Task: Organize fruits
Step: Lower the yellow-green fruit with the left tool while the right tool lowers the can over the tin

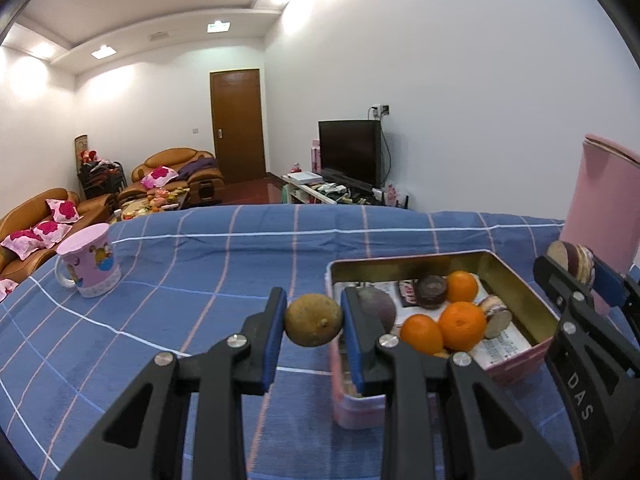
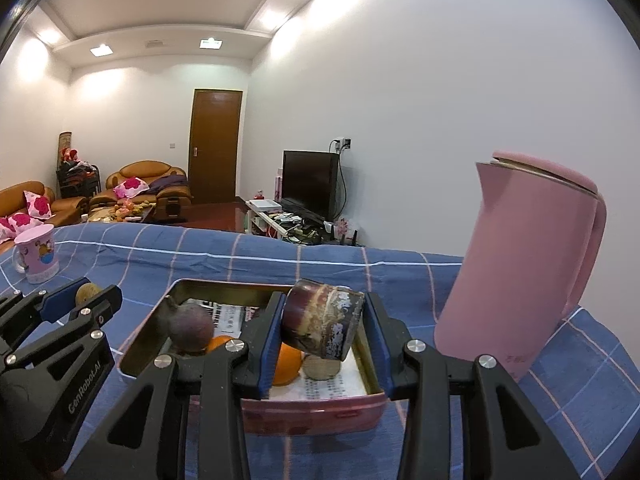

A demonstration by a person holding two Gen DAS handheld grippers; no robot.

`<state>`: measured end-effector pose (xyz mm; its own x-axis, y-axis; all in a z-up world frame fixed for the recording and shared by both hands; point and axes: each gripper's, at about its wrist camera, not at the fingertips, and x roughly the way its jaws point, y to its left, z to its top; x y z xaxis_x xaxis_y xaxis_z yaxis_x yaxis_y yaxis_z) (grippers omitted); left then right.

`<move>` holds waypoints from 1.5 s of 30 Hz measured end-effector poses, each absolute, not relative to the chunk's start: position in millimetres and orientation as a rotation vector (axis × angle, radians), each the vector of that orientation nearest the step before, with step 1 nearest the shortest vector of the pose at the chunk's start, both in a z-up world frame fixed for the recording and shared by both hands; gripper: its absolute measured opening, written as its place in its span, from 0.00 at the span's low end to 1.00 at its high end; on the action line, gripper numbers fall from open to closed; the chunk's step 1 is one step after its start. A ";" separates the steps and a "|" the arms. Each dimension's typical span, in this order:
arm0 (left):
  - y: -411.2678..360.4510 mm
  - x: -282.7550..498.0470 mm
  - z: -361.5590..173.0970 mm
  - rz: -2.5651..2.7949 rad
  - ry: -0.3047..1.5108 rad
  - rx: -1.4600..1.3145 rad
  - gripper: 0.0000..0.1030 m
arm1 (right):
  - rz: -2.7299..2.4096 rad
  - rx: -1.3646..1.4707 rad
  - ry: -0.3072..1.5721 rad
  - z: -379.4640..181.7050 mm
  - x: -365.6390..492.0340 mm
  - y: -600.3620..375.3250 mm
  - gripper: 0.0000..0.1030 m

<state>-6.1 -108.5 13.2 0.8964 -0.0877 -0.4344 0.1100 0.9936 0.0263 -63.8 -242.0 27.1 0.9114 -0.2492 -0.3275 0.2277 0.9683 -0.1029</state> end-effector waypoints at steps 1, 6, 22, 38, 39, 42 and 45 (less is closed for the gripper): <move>-110.5 -5.8 13.4 -0.104 0.448 0.052 0.28 | -0.248 -0.062 0.346 27.2 -64.0 -244.2 0.40; -122.0 -6.7 14.5 -0.116 0.448 0.057 0.28 | -0.250 -0.065 0.341 27.8 -65.7 -250.8 0.40; -162.0 8.1 13.1 -0.180 0.480 0.056 0.29 | -0.292 -0.025 0.349 28.4 -62.3 -270.9 0.40; -153.2 21.5 13.7 -0.218 0.513 -0.009 0.29 | -0.357 -0.070 0.332 29.1 -55.9 -272.6 0.40; -152.4 21.7 14.2 -0.218 0.513 -0.010 0.29 | -0.356 -0.075 0.332 29.6 -55.4 -271.3 0.40; -151.6 23.0 15.5 -0.216 0.508 -0.011 0.29 | -0.357 -0.070 0.326 32.3 -54.8 -270.1 0.40; -151.1 25.2 17.1 -0.206 0.495 -0.004 0.29 | -0.352 -0.040 0.318 39.0 -49.9 -271.3 0.40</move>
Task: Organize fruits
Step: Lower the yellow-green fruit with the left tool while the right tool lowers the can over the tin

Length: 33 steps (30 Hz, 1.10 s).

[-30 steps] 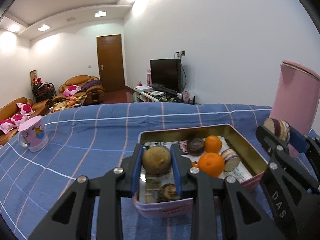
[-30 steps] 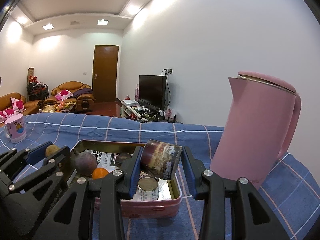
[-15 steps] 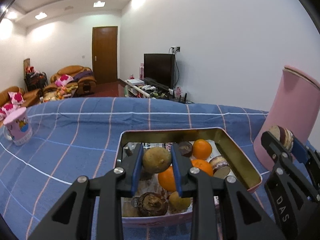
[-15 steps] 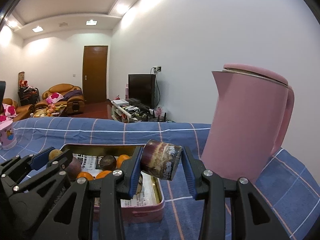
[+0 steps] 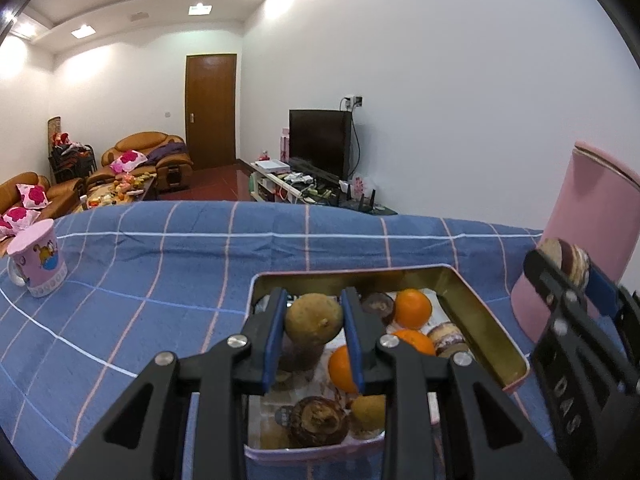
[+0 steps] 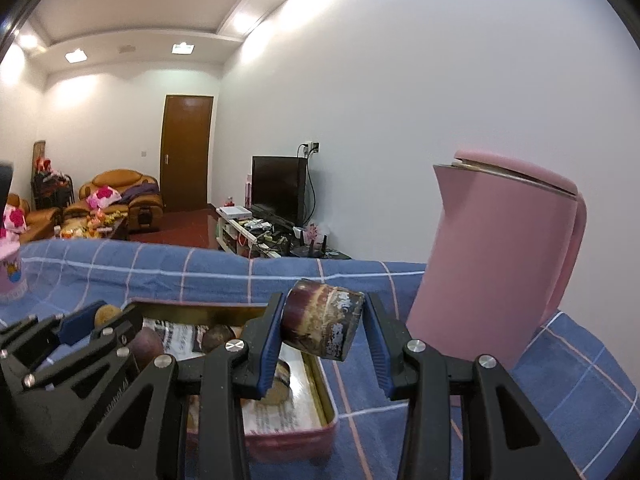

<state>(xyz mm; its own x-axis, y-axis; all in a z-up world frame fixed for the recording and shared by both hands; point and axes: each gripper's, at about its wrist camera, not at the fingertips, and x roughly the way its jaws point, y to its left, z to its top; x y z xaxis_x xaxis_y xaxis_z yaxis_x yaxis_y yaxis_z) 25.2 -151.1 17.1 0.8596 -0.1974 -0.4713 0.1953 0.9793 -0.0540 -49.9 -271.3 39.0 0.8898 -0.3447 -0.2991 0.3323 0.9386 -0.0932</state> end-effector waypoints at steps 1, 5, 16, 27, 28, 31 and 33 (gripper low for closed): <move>-150.5 26.3 18.1 -0.203 0.491 -0.002 0.29 | -0.353 -0.034 0.311 41.4 -47.6 -271.7 0.40; -143.4 33.3 23.5 -0.182 0.475 -0.009 0.29 | -0.348 0.001 0.300 49.7 -32.0 -272.4 0.40; -142.9 59.6 28.4 -0.128 0.506 -0.030 0.29 | -0.332 0.032 0.302 48.8 -11.3 -283.0 0.40; -144.4 64.9 16.0 -0.128 0.556 -0.004 0.29 | -0.297 -0.003 0.344 41.5 0.2 -279.3 0.40; -144.6 65.6 15.7 -0.124 0.560 0.002 0.29 | -0.297 -0.005 0.350 40.6 0.8 -279.0 0.40; -145.6 68.9 12.8 -0.115 0.579 0.019 0.29 | -0.278 -0.005 0.391 35.3 6.9 -278.6 0.40; -145.8 70.5 10.2 -0.108 0.591 0.026 0.29 | -0.255 -0.010 0.432 29.3 12.8 -274.5 0.40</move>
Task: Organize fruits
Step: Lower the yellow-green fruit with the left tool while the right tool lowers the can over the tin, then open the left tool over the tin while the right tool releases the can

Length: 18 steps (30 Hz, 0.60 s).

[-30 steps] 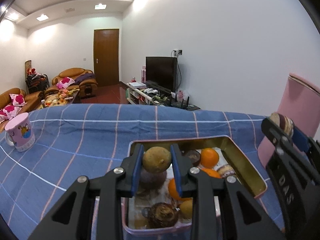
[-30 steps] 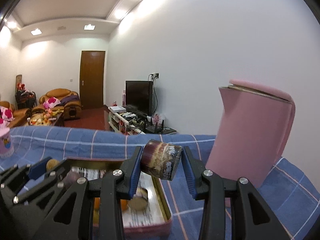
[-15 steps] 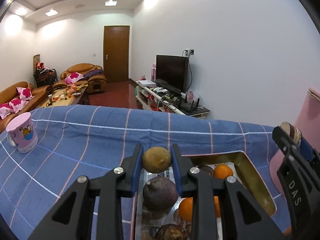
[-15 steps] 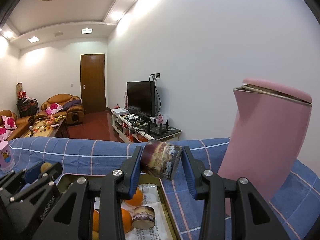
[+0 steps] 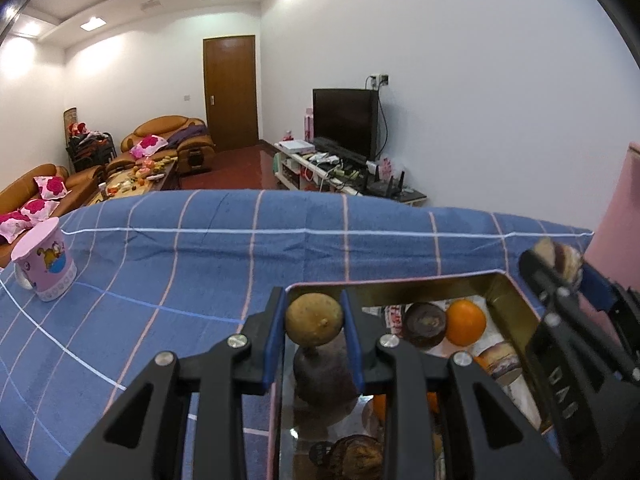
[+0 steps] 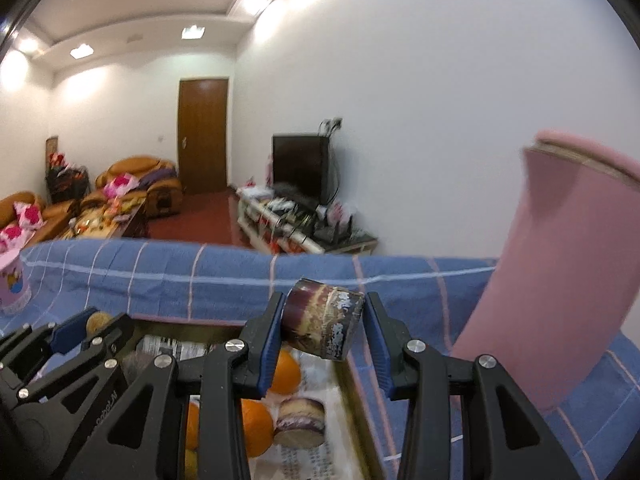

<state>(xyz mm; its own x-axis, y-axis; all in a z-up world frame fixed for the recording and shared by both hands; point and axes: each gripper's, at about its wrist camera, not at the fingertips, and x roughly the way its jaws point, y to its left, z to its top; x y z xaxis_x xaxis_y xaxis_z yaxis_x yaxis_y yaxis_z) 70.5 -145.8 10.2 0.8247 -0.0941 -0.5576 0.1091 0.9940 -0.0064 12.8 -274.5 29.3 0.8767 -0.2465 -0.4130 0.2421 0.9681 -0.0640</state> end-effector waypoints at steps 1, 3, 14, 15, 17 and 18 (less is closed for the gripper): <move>-147.1 70.7 9.8 -0.104 0.592 0.034 0.29 | -0.241 -0.013 0.454 26.5 16.1 -273.1 0.40; -148.9 70.7 8.2 -0.098 0.598 0.051 0.29 | -0.204 -0.011 0.499 20.8 23.4 -271.4 0.40; -154.8 77.7 -1.1 -0.116 0.650 0.084 0.29 | -0.076 0.054 0.633 0.3 41.6 -274.1 0.40; -154.5 78.8 -2.0 -0.115 0.659 0.081 0.30 | -0.061 0.059 0.639 -0.4 42.6 -274.2 0.40; -153.4 78.9 -1.6 -0.136 0.661 0.070 0.34 | -0.030 0.072 0.647 -2.2 43.6 -272.8 0.41; -153.2 78.8 -2.2 -0.141 0.663 0.066 0.35 | -0.014 0.083 0.652 -3.1 44.0 -273.4 0.41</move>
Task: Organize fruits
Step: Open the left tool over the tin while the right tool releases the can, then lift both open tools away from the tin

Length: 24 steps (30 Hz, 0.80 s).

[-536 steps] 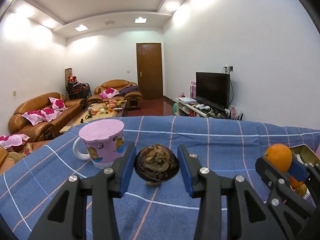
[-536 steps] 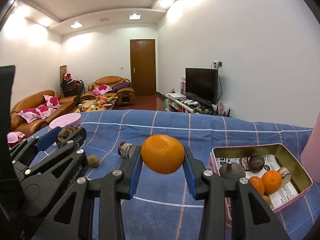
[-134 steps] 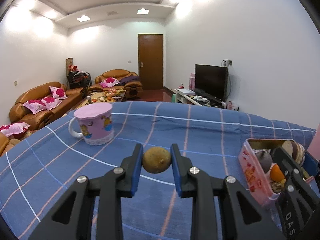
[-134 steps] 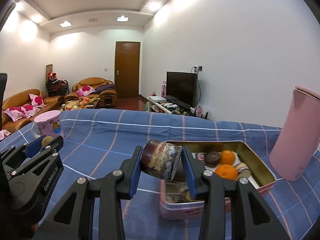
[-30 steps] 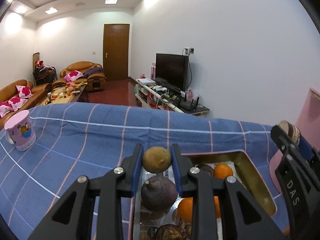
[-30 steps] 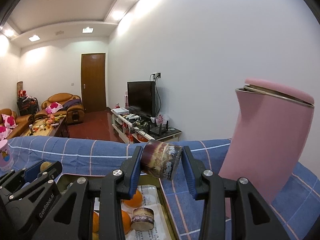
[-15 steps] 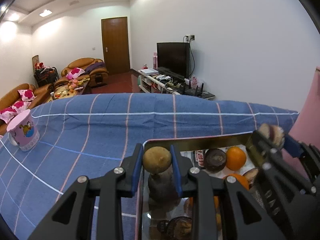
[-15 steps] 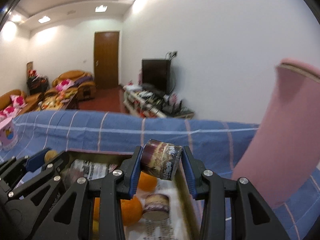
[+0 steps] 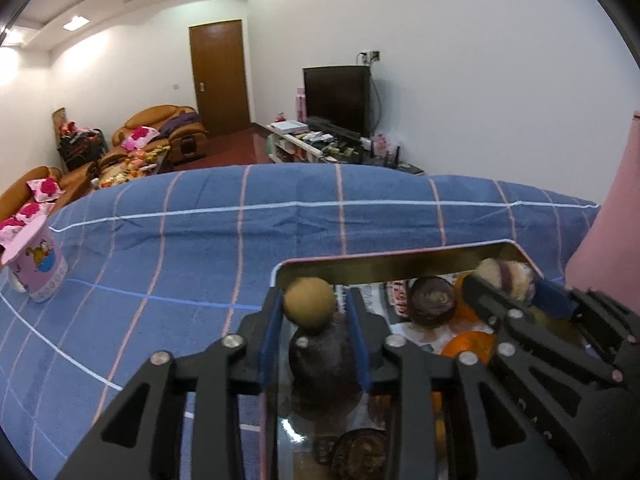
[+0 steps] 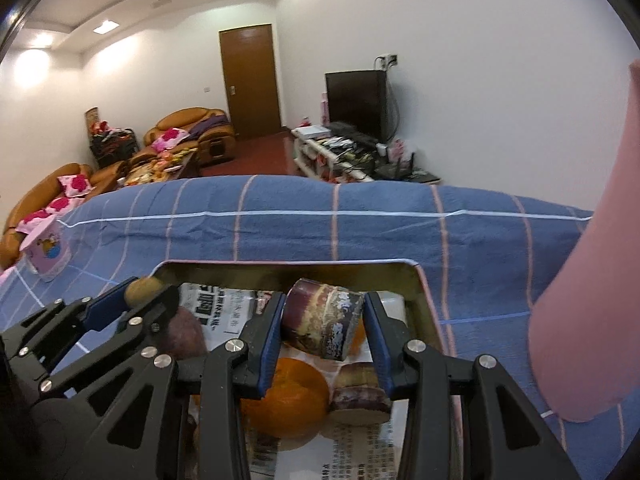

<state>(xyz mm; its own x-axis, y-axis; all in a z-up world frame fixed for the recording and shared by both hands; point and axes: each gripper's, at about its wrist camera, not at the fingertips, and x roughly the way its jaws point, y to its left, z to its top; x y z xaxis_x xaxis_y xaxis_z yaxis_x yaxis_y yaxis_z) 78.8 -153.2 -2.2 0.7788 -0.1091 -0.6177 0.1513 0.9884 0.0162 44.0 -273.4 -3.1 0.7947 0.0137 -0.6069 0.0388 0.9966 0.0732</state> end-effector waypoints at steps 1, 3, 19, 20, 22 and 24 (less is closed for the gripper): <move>-154.3 78.7 -2.0 -0.140 0.663 0.068 0.35 | 0.000 0.097 0.659 -4.2 44.4 -274.2 0.41; -155.9 76.4 -1.6 -0.140 0.659 0.077 0.37 | 0.015 0.139 0.685 -7.7 46.2 -278.3 0.41; -124.7 44.3 17.3 -0.050 0.461 0.029 1.00 | 0.035 0.309 0.527 8.6 7.9 -303.0 0.59; -123.3 41.8 17.7 -0.049 0.449 0.033 1.00 | 0.006 0.286 0.471 12.5 -0.8 -300.7 0.70; -122.8 34.0 20.0 -0.041 0.413 0.060 1.00 | -0.072 0.219 0.331 21.1 -21.9 -292.4 0.78; -121.4 27.4 22.0 -0.042 0.385 0.075 1.00 | -0.127 0.162 0.249 29.1 -35.8 -285.3 0.79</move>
<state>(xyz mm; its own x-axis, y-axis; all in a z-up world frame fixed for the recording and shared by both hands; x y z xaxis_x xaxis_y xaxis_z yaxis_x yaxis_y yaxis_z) 27.4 -121.4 22.0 0.9260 -0.0268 -0.3767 0.0552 0.9964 0.0648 -35.8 -285.3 29.1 0.9613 -0.1051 -0.2545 0.1451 0.9789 0.1437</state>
